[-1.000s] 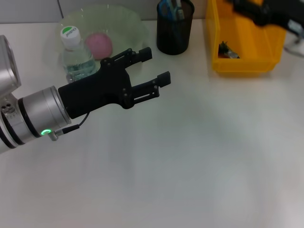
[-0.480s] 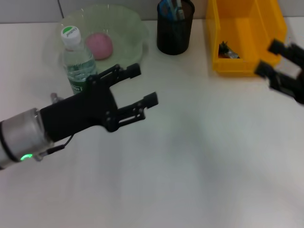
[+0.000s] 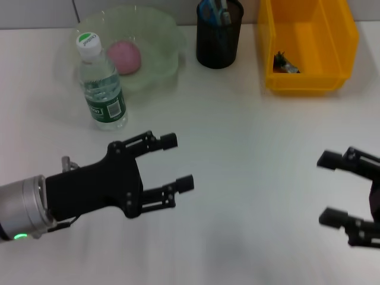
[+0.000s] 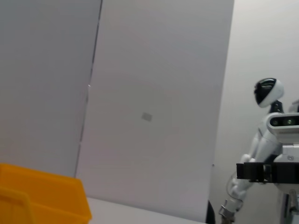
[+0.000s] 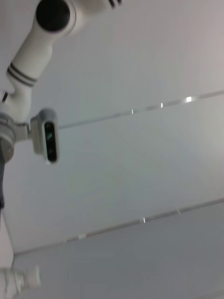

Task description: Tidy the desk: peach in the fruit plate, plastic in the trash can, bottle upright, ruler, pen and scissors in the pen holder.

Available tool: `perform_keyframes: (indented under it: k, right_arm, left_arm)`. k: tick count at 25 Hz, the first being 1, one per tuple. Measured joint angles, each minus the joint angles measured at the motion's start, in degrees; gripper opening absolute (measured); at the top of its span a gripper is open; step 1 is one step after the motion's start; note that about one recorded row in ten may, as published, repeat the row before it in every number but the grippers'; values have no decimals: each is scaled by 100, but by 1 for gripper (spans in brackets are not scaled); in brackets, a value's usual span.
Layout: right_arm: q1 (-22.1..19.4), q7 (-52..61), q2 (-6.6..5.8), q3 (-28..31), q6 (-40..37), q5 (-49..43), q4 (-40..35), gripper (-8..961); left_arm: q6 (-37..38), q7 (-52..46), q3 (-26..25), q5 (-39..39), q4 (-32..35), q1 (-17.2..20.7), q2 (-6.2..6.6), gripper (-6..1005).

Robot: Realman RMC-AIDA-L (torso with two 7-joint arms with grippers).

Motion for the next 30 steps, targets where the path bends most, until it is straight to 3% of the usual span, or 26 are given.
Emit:
perform_keyframes:
  k: [30]
  right_arm:
    - [142,-434,-5,-41,394,-745,670,820]
  left_arm:
    - [283,10,-11,352,-28,84,-7,784]
